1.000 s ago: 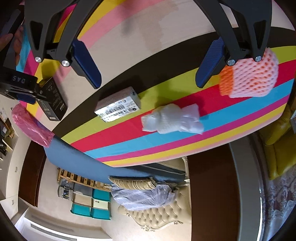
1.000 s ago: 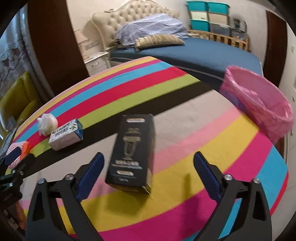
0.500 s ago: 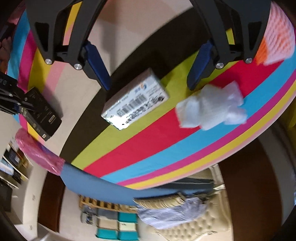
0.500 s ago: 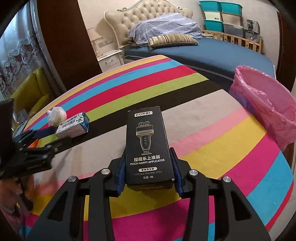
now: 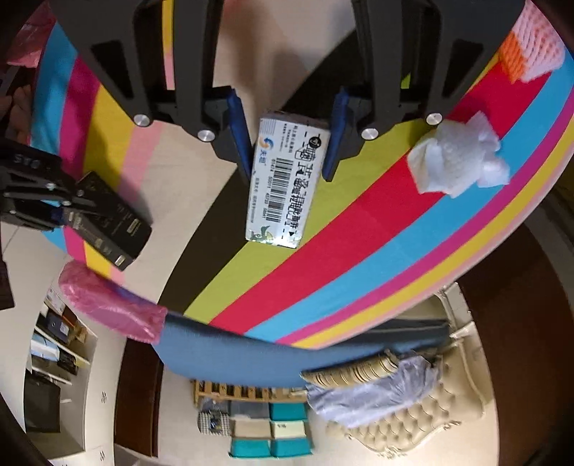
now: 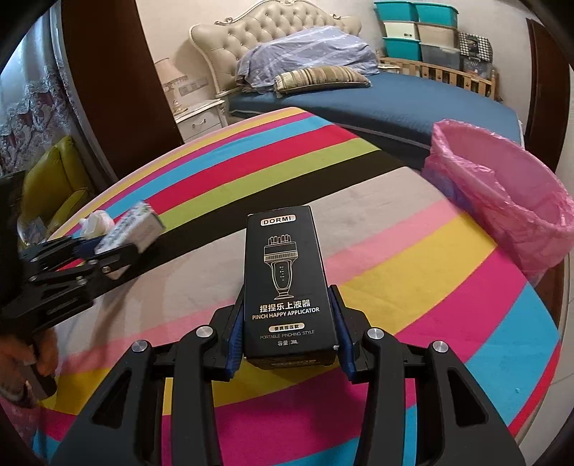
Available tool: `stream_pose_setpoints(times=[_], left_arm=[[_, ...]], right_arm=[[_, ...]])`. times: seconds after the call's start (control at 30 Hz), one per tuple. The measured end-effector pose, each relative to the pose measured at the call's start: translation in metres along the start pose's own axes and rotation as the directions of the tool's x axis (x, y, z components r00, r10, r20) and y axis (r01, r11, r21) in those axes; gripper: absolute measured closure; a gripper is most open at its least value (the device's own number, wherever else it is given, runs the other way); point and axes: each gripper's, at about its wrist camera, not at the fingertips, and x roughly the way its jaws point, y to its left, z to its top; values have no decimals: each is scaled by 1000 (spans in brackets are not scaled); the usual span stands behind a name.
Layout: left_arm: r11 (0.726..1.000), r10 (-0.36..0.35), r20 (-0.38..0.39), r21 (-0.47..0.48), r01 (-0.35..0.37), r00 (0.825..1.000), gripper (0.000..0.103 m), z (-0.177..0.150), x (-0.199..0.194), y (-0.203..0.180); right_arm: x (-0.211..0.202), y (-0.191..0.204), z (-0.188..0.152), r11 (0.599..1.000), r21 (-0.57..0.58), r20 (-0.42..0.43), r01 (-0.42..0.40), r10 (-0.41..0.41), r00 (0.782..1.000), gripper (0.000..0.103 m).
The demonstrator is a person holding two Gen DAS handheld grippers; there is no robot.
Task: Collect trash
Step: 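Carry both boxes over the pink wastebasket and open both grippers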
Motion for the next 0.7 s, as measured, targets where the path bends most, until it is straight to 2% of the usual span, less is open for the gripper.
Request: stream_pose_setpoints(times=[0.13,0.27,0.47,0.7], left_arm=[[1000,22,57,-10,-21,998,65,-1,-18,-12],[1000,14,105,3,-14,994,65,0,-28,-33],[1000,15,153,16,-18,988,65,8,-30,-59],[999,-10,171,34,4,985,65,28,-19,-81]], right_arm=[[-3,-2,1,1000,0,18,1,-1,1000,61],[-11,-5,3,1000,-10,51,14,-14,999,61],[-26,-21,7,998,1,112,57,-57,992,61],[-45,-56,12,994,56,171,97,-106,980,61]])
